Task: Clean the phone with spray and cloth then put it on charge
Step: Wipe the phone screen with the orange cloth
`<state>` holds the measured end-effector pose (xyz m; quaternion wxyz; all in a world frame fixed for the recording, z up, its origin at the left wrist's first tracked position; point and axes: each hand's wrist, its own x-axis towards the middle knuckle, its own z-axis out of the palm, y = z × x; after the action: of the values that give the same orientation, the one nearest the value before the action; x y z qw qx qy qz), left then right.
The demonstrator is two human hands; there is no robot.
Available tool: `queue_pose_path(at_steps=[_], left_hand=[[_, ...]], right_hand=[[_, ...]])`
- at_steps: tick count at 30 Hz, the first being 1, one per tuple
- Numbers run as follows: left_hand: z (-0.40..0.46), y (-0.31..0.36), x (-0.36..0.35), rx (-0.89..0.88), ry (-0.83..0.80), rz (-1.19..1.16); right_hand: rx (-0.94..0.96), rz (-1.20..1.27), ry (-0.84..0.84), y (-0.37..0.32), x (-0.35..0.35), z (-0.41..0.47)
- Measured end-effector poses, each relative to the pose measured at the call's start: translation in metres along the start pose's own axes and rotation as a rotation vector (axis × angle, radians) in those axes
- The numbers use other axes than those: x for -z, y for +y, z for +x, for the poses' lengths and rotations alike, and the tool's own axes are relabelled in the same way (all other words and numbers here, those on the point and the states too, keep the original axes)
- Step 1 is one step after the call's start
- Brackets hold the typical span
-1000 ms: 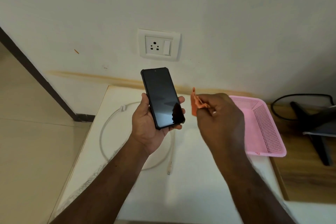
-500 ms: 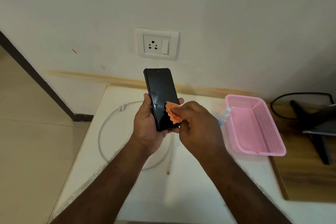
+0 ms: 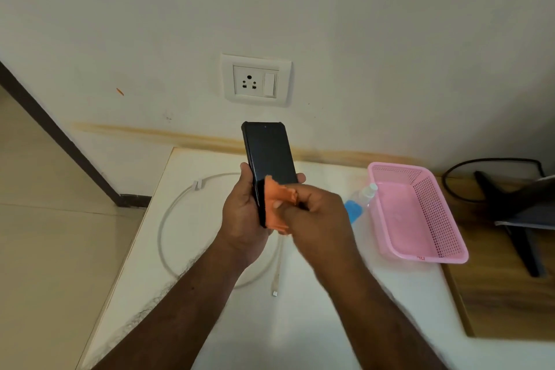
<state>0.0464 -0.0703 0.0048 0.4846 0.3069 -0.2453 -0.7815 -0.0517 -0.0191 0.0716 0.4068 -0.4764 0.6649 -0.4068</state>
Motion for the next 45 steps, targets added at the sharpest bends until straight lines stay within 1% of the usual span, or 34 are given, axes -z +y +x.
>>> queue_pose_path(at_steps=[1, 3, 5, 7, 9, 11, 15, 19, 23, 27, 30, 33, 36, 38, 45], left_hand=[[0.0, 0.001, 0.0, 0.005, -0.002, 0.016], [-0.001, 0.003, -0.002, 0.009, -0.029, 0.058], [-0.004, 0.005, -0.005, 0.026, -0.068, 0.088], [-0.006, 0.004, -0.007, 0.046, -0.106, 0.126], [-0.007, 0.001, -0.008, 0.067, -0.143, 0.167], [-0.008, -0.002, -0.009, 0.091, -0.168, 0.193], [-0.008, -0.002, -0.009, 0.137, -0.162, 0.194], [-0.008, 0.0, -0.008, 0.13, -0.124, 0.141], [-0.006, -0.001, -0.006, 0.085, -0.104, 0.127], [-0.007, -0.002, -0.005, 0.048, -0.086, 0.134], [-0.006, -0.002, -0.004, 0.035, -0.08, 0.126], [-0.005, -0.002, -0.002, 0.027, -0.061, 0.077], [-0.004, 0.001, 0.001, 0.043, -0.015, -0.082], [-0.004, 0.003, 0.002, 0.063, 0.006, -0.145], [0.0, 0.005, 0.001, 0.087, -0.025, -0.154]], right_hand=[[-0.017, 0.124, 0.007, -0.003, 0.007, 0.004], [0.026, 0.2, 0.067, -0.011, 0.022, 0.013], [0.137, 0.063, 0.172, -0.019, 0.036, 0.027], [0.185, -0.149, 0.257, -0.026, 0.046, 0.045], [0.201, -0.319, 0.299, -0.032, 0.048, 0.063], [0.23, -0.419, 0.295, -0.034, 0.045, 0.075], [0.284, -0.511, 0.239, -0.031, 0.032, 0.082], [0.385, -0.508, 0.203, -0.029, 0.018, 0.074], [0.495, -0.547, 0.101, -0.03, 0.013, 0.064], [0.548, -0.573, -0.031, -0.033, 0.016, 0.051], [0.539, -0.623, -0.128, -0.031, 0.018, 0.036], [0.468, -0.66, -0.199, -0.024, 0.016, 0.02], [0.468, -0.673, -0.233, -0.015, 0.014, 0.006], [0.491, -0.704, -0.249, -0.008, 0.014, -0.001], [0.501, -0.784, -0.283, 0.012, 0.023, -0.014]])
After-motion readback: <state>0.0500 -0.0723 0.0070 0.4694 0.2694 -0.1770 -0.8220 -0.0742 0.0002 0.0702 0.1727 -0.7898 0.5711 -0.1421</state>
